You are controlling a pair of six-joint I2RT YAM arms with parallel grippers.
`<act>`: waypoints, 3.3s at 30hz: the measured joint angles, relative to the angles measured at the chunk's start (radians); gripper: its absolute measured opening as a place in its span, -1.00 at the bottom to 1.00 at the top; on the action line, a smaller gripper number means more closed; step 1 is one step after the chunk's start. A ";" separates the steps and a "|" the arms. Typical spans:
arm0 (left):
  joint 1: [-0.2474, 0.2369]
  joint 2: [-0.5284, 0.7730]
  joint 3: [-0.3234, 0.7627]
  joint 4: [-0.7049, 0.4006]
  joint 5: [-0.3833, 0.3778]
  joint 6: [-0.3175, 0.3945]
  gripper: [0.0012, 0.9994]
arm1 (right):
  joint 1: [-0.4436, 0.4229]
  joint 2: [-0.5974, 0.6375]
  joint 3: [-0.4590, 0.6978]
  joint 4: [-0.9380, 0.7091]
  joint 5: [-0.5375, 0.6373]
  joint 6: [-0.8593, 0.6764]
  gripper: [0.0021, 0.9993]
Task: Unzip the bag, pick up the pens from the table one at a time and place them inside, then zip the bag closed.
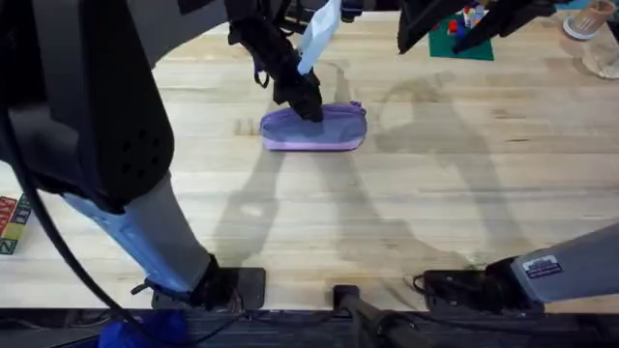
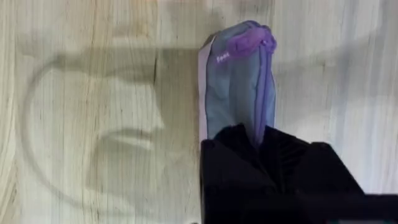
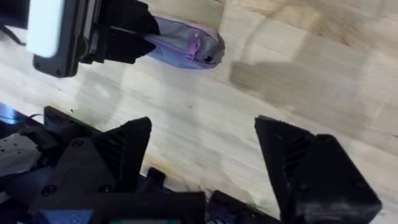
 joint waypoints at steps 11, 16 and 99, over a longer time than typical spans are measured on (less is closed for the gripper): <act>0.000 0.000 0.000 0.000 0.000 0.000 -0.92 | -0.094 0.000 0.000 -0.007 -0.002 0.001 0.99; 0.000 0.000 0.000 0.000 0.000 0.000 -0.92 | -0.120 0.009 0.000 -0.024 -0.029 0.022 0.99; 0.000 0.000 0.000 0.002 0.000 0.000 -0.92 | 0.065 0.280 -0.359 0.474 -0.287 0.174 0.41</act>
